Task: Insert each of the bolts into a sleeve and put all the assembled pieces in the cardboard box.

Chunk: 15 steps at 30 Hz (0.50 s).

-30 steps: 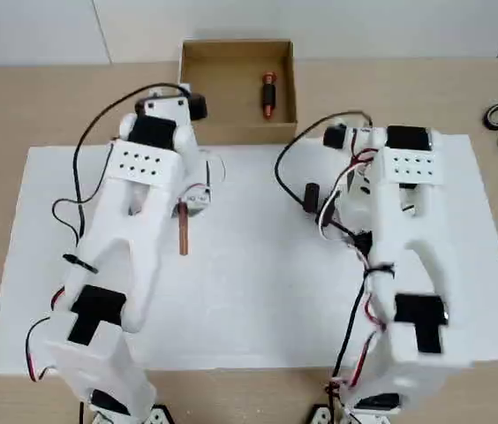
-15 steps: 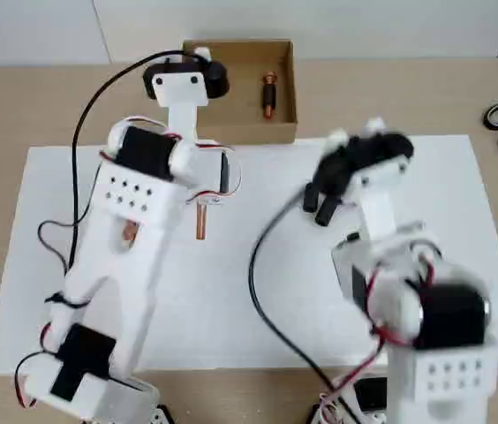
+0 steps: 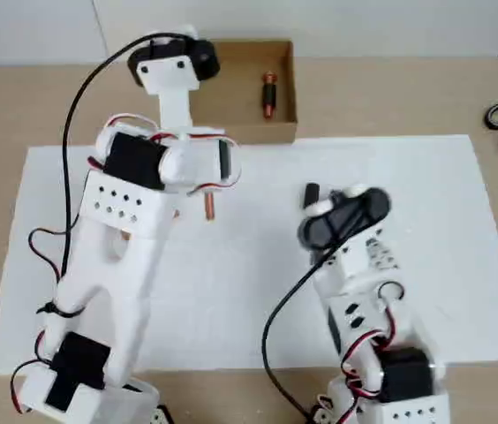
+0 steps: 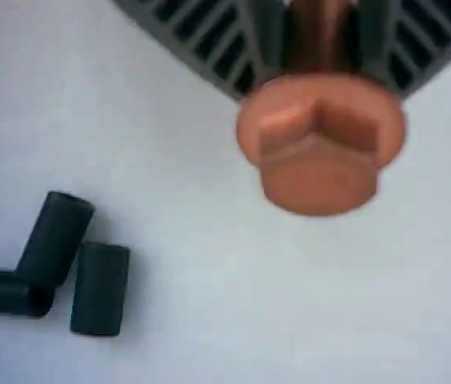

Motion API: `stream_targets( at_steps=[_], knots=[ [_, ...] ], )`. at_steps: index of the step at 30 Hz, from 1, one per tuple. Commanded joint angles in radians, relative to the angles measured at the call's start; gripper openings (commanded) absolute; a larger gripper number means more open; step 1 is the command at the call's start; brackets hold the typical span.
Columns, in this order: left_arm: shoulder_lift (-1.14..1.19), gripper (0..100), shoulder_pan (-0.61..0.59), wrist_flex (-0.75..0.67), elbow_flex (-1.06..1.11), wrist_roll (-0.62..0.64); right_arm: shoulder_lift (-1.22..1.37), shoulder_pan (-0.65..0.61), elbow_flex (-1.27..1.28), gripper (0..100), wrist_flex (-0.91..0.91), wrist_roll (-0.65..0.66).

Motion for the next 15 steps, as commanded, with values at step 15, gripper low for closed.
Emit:
stream_targets(
  at_steps=[15],
  knots=[
    [-0.422,1,0.115,-0.293,0.229,-0.02,-0.225,-0.16,0.187,0.4,-0.108,-0.213]
  ],
)
